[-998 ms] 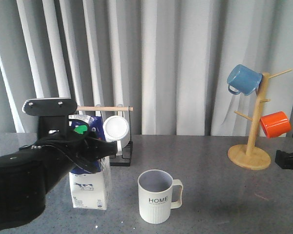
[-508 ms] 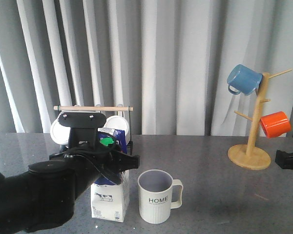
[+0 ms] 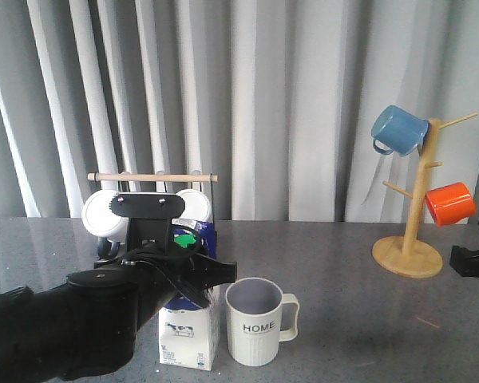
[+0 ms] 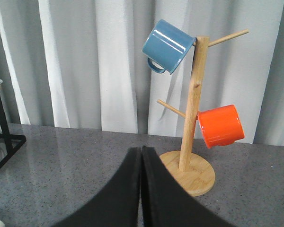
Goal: Place milk next to cup
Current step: 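Lower the milk carton onto the table next to the white mug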
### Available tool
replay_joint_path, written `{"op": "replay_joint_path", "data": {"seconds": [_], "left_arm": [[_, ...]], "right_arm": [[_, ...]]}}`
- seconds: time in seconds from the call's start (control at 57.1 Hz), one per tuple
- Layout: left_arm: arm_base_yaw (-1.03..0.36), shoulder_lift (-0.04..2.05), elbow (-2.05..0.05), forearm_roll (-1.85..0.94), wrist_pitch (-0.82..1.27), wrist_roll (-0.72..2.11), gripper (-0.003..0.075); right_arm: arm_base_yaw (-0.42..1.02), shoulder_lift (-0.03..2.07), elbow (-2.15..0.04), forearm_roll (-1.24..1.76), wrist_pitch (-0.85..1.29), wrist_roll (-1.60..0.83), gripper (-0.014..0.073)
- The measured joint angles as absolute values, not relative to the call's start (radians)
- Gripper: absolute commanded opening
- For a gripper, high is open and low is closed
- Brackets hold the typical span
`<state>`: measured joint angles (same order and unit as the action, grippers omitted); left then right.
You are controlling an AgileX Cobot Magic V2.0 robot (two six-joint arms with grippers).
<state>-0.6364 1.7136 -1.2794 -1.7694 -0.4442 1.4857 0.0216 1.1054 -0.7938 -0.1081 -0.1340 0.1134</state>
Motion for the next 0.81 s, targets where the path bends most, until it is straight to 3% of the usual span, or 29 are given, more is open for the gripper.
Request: {"op": "replay_joint_path", "data": {"seconds": [0.806], "left_arm": [[-0.636,1.763,-1.326,-1.714,-0.517,1.361,0.0217]], "right_arm": [[0.022,1.105,-0.794,-0.108,-0.134,0.113,-0.0008]]}}
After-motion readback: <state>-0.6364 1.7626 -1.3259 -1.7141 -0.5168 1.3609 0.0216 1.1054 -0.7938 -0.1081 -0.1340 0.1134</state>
